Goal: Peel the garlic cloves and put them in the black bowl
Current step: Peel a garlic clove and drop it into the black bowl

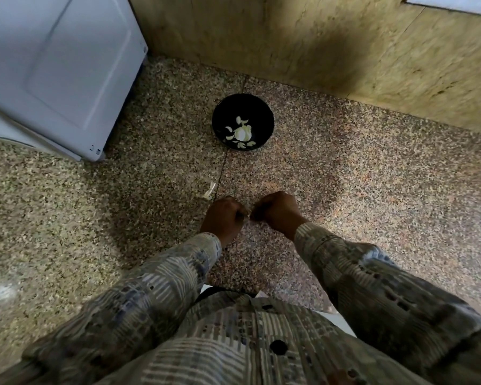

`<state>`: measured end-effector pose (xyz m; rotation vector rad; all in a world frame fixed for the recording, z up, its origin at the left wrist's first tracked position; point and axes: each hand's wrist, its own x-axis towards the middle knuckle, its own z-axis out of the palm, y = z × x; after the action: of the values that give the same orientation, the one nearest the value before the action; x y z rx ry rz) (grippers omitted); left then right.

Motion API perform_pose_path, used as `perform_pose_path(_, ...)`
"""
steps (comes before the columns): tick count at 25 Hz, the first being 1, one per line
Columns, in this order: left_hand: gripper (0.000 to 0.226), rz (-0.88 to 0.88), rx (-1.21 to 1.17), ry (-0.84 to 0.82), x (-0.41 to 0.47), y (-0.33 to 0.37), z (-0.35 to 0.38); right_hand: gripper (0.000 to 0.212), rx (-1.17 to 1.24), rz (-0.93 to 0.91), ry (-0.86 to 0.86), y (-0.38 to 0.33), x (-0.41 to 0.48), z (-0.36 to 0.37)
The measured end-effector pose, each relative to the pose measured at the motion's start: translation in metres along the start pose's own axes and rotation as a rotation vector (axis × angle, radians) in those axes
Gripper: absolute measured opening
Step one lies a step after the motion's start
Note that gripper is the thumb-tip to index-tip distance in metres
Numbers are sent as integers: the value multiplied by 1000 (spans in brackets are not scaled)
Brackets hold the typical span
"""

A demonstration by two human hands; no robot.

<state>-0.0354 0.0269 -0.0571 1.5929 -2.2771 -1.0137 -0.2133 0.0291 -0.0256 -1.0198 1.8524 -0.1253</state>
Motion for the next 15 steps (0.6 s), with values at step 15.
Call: perform_pose_path(15,19,-314,-425,217,-54,27,7,12,846,20,-89,14,-58,17)
